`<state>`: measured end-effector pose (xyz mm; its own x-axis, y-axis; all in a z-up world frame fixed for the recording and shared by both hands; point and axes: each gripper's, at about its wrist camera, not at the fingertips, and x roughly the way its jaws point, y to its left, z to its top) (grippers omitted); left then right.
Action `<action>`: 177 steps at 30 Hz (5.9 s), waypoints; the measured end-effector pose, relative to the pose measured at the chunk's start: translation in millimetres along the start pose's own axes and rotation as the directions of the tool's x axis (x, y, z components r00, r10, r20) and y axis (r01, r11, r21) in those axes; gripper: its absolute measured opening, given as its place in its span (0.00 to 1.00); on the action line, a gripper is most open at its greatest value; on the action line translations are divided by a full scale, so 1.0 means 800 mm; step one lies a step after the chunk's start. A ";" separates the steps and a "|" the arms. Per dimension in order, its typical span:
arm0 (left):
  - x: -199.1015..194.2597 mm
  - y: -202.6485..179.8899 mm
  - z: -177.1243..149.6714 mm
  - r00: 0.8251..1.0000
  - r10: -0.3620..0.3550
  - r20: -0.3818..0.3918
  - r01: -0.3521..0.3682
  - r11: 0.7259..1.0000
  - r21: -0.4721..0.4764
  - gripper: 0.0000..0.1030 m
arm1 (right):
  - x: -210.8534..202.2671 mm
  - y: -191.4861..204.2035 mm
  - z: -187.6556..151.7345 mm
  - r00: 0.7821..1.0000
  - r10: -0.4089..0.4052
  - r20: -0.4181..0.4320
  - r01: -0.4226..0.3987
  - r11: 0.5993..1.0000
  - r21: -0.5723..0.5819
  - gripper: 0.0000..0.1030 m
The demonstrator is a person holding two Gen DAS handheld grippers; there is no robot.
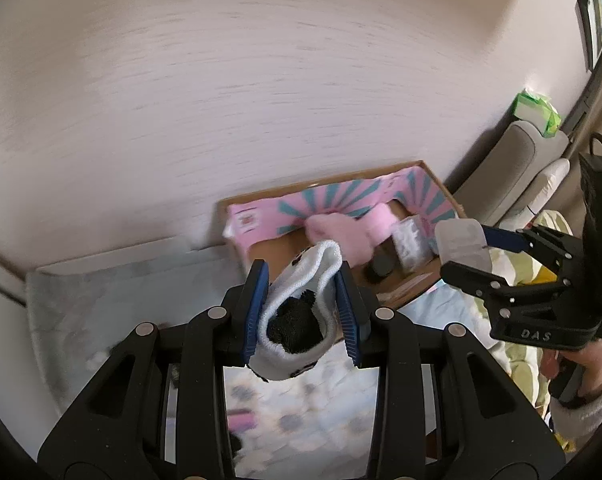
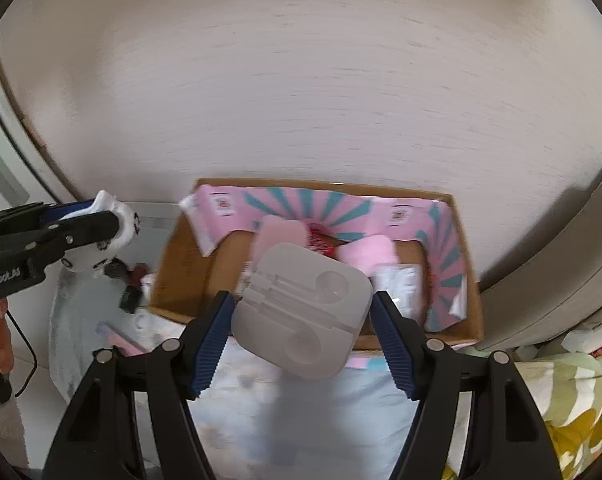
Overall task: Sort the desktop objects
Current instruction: 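Carry the sock into the box with the left tool while the right tool carries the earphone case, then open both tools to drop the sock and earphone case into the box, then move both tools back toward the black hair claw clip on the cloth, then grasp the black hair claw clip with the left tool, then carry the black claw clip over the box with the left tool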
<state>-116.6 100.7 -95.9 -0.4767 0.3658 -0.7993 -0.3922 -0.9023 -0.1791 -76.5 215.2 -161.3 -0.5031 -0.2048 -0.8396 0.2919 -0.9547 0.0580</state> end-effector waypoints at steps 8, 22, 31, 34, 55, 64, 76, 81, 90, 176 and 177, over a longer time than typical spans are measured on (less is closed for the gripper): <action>0.061 -0.053 0.018 0.998 -0.027 -0.059 0.028 0.999 0.022 0.30 | 0.026 -0.065 0.007 1.000 0.005 -0.030 -0.005 1.000 0.017 0.64; 0.119 -0.096 0.022 0.991 -0.039 -0.128 0.045 0.998 0.040 0.30 | 0.063 -0.110 0.005 0.996 0.054 -0.075 -0.053 0.998 0.016 0.64; 0.134 -0.101 0.027 0.989 -0.021 -0.144 0.029 0.998 0.050 0.30 | 0.082 -0.111 0.014 0.991 0.090 -0.094 -0.091 0.996 -0.007 0.64; 0.137 -0.101 0.028 0.989 -0.017 -0.147 0.025 0.998 0.052 0.30 | 0.087 -0.108 0.016 0.990 0.094 -0.108 -0.096 0.995 -0.019 0.64; 0.057 -0.050 0.047 0.999 -0.022 0.046 0.025 0.998 -0.055 1.00 | 0.051 -0.122 0.031 0.992 0.112 -0.058 -0.110 0.993 0.033 1.00; -0.021 0.025 0.028 0.996 0.031 0.085 -0.022 0.993 -0.115 1.00 | 0.016 -0.096 0.035 0.993 0.114 -0.012 -0.113 0.992 0.060 1.00; -0.093 0.105 -0.018 0.995 0.073 0.069 -0.060 0.983 -0.172 1.00 | -0.014 -0.006 0.029 0.976 0.216 0.006 -0.216 0.976 -0.006 1.00; -0.117 0.136 -0.037 0.989 0.140 0.049 -0.128 0.974 -0.189 1.00 | -0.023 0.030 0.029 0.984 0.175 0.040 -0.174 0.984 -0.033 1.00; -0.129 0.190 -0.064 0.992 0.114 0.045 -0.102 0.974 -0.202 1.00 | -0.007 0.102 0.008 0.974 0.226 0.012 -0.224 0.972 -0.069 1.00; -0.027 0.162 -0.056 0.999 0.034 0.028 -0.037 0.994 0.098 0.19 | 0.049 0.212 -0.013 0.976 0.208 -0.066 -0.216 0.965 -0.146 0.21; -0.025 0.158 -0.055 0.999 0.030 0.024 -0.032 0.995 0.089 0.18 | 0.047 0.202 -0.008 0.977 0.202 -0.061 -0.209 0.968 -0.137 0.21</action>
<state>-122.3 -30.9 -127.9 -0.5070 0.3443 -0.7902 -0.4456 -0.8894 -0.1017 -42.7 54.8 -186.9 -0.3830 -0.3798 -0.8421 0.4991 -0.8522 0.1574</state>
